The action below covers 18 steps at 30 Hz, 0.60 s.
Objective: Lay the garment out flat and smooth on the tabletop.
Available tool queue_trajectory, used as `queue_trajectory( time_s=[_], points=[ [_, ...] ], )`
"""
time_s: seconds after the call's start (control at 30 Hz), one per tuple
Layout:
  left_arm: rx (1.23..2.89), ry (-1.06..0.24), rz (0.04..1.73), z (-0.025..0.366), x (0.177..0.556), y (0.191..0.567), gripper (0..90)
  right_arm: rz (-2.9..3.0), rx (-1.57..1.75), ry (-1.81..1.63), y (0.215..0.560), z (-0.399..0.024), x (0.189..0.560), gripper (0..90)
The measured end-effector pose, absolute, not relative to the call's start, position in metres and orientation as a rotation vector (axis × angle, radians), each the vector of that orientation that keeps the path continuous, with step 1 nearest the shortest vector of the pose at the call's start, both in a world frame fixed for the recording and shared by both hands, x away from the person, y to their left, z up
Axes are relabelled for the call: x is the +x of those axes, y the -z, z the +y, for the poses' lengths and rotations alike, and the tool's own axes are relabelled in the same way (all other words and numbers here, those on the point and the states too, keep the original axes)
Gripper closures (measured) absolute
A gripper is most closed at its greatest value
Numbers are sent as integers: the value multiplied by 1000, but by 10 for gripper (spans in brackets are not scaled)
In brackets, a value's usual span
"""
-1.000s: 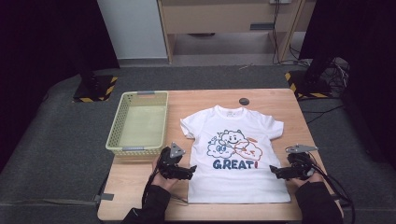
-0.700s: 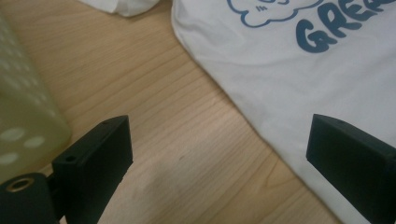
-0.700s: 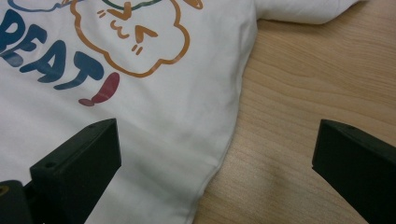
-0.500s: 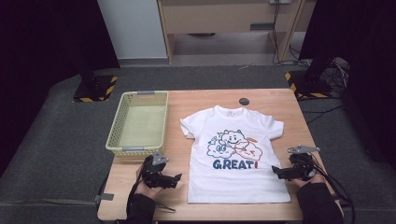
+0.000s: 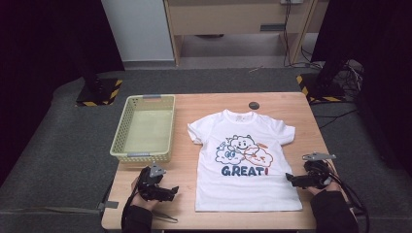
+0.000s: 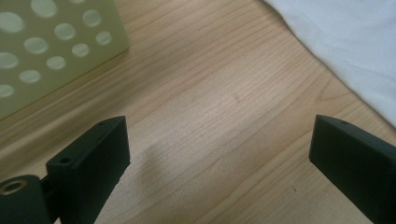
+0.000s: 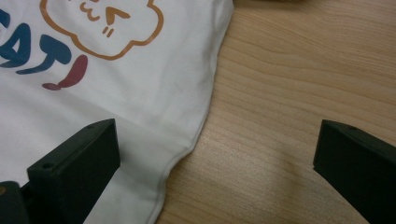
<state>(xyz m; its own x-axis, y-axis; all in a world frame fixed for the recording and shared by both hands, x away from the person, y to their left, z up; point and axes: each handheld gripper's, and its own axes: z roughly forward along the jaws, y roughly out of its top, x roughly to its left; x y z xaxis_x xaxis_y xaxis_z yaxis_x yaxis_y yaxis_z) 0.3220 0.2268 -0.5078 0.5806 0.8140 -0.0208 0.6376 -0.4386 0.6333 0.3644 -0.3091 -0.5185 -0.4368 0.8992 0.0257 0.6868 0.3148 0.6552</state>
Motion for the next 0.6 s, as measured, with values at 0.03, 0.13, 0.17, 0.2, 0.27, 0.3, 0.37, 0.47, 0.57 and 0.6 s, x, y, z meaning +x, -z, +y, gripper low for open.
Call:
queue_trajectory(
  time_s=[0.03, 0.13, 0.17, 0.2, 0.27, 0.3, 0.37, 0.47, 0.57, 0.6],
  points=[
    [2217, -383, 1153, 228, 321, 508, 46, 2242, 1424, -857, 519, -310, 364, 5],
    [2231, -380, 1163, 232, 320, 510, 45, 2230, 1426, -857, 521, -312, 364, 5],
    [2235, -388, 1170, 233, 320, 511, 45, 2222, 1430, -856, 521, -313, 364, 5],
    [2236, -393, 1174, 234, 319, 511, 45, 2211, 1432, -855, 521, -314, 364, 5],
    [2233, -392, 1181, 236, 319, 512, 45, 2194, 1437, -859, 522, -317, 364, 5],
    [2234, -394, 1179, 236, 320, 513, 46, 2194, 1449, -856, 522, -318, 364, 5],
    [2235, -399, 1182, 239, 321, 514, 45, 2200, 1460, -854, 524, -319, 365, 5],
    [2239, -410, 1200, 243, 322, 514, 44, 2199, 1464, -856, 526, -322, 365, 5],
    [2238, -418, 1218, 247, 322, 516, 43, 2193, 1466, -862, 528, -323, 365, 5],
    [2241, -417, 1222, 248, 323, 516, 42, 2197, 1468, -858, 529, -324, 366, 4]
  ],
)
